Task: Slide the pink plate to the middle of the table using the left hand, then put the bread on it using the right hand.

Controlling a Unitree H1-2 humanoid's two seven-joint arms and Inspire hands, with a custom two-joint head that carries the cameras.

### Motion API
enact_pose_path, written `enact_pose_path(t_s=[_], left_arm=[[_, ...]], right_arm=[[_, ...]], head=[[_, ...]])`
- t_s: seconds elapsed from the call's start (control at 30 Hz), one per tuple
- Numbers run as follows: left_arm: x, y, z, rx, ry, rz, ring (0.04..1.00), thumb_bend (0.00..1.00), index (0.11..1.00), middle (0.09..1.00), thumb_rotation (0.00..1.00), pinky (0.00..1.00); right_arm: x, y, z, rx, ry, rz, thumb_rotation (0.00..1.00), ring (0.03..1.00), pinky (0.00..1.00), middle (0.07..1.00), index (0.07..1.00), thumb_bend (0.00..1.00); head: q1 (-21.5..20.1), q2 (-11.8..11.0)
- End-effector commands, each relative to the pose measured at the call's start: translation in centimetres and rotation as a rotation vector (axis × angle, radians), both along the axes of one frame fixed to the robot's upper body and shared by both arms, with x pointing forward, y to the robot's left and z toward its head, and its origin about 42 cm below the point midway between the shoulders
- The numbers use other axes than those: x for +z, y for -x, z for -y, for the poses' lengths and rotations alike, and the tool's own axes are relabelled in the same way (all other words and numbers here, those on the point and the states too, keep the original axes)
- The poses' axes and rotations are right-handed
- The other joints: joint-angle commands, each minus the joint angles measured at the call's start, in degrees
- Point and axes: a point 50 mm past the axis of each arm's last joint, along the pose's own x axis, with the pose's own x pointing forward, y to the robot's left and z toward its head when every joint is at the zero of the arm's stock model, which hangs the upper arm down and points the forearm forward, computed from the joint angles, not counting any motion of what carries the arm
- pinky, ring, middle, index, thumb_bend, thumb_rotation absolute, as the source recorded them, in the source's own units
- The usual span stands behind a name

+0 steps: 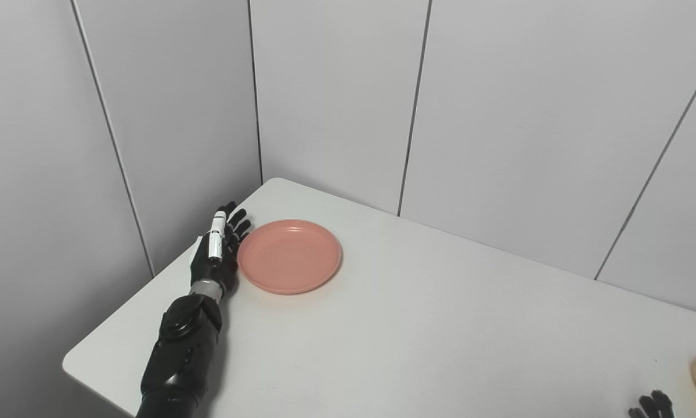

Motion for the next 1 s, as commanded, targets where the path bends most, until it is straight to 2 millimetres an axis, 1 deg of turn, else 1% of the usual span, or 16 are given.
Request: enact_pose_path(t_s=[0.0,0.2,0.3,0.37,0.47,0.67,0.8,0.83,0.97], left_arm=[[0.2,-0.9,1.0,-0.045,0.022,0.0,0.953,0.27,0.93,0.944,1.0,0.97],[-0.2,-1.9,2.1,-0.077,0.035,-0.014,0.944,0.28,0.92,0.941,1.0,0.97],[-0.4,-2.2,2.4,-0.097,0.046,-0.019,0.938,0.28,0.914,0.935,1.0,0.96],[-0.6,-2.4,2.7,-0.119,0.065,-0.019,0.951,0.29,0.933,0.95,1.0,0.97],[-0.6,-2.6,3.3,-0.141,0.089,-0.021,0.95,0.29,0.942,0.954,1.0,0.96],[-1.3,-3.1,4.2,-0.167,0.072,-0.032,0.949,0.31,0.937,0.947,1.0,0.97],[-1.5,-3.7,5.1,-0.177,0.09,-0.042,0.941,0.3,0.929,0.944,1.0,0.96],[-1.6,-3.8,5.2,-0.182,0.088,-0.041,0.934,0.3,0.914,0.933,1.0,0.95],[-1.7,-4.3,6.2,-0.21,0.099,-0.034,0.915,0.32,0.897,0.914,1.0,0.92]], right_arm=[[-0.9,0.3,0.4,-0.015,0.011,-0.053,1.0,1.0,1.0,1.0,1.0,0.35],[-0.9,0.4,0.3,-0.005,0.028,-0.046,1.0,1.0,1.0,1.0,1.0,0.35],[-0.9,0.3,0.2,0.016,0.052,-0.035,1.0,1.0,1.0,1.0,1.0,0.32],[-0.8,0.3,0.1,0.018,0.043,-0.04,1.0,1.0,1.0,1.0,1.0,0.35],[-0.6,0.4,0.0,0.027,0.03,-0.048,1.0,1.0,1.0,1.0,1.0,0.36],[-0.4,0.5,-0.3,0.032,0.02,-0.039,1.0,1.0,1.0,1.0,1.0,0.32],[-0.5,0.6,-0.4,0.035,0.023,-0.041,1.0,1.0,1.0,1.0,1.0,0.33],[-0.5,0.6,-0.5,0.035,0.022,-0.042,1.0,1.0,1.0,1.0,1.0,0.32],[-0.5,0.7,-0.7,0.038,0.027,-0.039,1.0,1.0,1.0,1.0,1.0,0.31]], head=[[-0.2,0.0],[-0.8,0.2],[-1.5,0.4],[-1.8,0.5],[-2.1,0.6],[-3.2,1.0],[-4.2,1.4],[-4.2,1.4],[-5.4,1.9]])
